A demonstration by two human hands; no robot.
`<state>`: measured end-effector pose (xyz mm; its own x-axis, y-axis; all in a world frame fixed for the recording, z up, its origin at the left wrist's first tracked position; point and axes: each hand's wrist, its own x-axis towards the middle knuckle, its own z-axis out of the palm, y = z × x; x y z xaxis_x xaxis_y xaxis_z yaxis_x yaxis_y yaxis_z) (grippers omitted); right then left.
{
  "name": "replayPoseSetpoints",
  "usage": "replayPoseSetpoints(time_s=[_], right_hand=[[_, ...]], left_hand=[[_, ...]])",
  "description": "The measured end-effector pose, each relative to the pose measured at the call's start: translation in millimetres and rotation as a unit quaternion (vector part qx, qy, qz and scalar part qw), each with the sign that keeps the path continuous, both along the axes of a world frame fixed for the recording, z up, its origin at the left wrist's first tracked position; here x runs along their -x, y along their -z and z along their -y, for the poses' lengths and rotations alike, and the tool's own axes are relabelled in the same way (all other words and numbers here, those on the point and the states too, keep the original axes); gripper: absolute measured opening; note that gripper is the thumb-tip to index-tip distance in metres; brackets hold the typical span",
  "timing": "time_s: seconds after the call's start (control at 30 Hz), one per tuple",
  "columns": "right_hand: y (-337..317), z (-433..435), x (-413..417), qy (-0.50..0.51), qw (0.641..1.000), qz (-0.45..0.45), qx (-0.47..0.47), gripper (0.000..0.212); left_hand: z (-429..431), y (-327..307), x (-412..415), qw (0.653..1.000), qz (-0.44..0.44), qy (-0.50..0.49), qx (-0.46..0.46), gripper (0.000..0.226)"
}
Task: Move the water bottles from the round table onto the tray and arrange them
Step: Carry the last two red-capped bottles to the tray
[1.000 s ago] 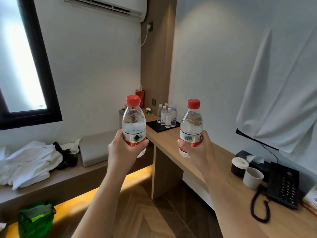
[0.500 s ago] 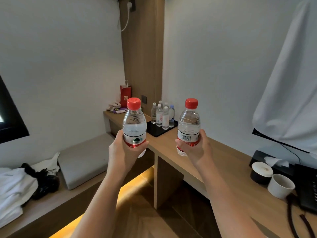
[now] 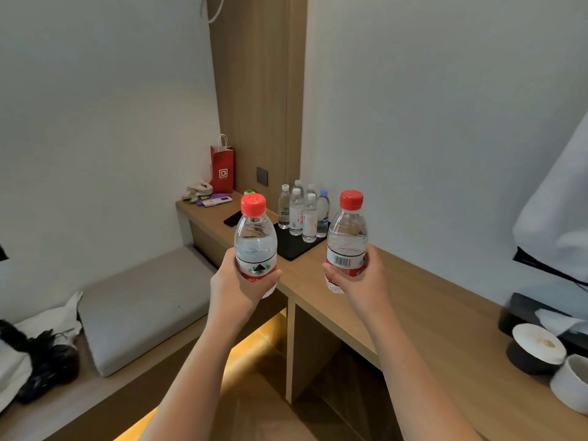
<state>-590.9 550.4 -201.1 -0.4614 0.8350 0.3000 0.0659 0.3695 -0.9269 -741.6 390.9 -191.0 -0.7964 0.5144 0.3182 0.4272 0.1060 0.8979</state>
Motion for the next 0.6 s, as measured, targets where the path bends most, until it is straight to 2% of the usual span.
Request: replayPoseSetpoints(time_s=[0.37,0.6], right_hand=[[16.5,-116.6,133.0,-0.018,0.999,0.024,0.025,0.067],[35.2,-154.1,190.7,-0.024,0.998,0.051,0.04,0.072]], left_hand=[[-111.3,23.1,127.5,0.999,-0.019,-0.015,0.045,0.065],[-155.9,44.0,188.9,0.998,0.008,-0.017,0.052,0.068]])
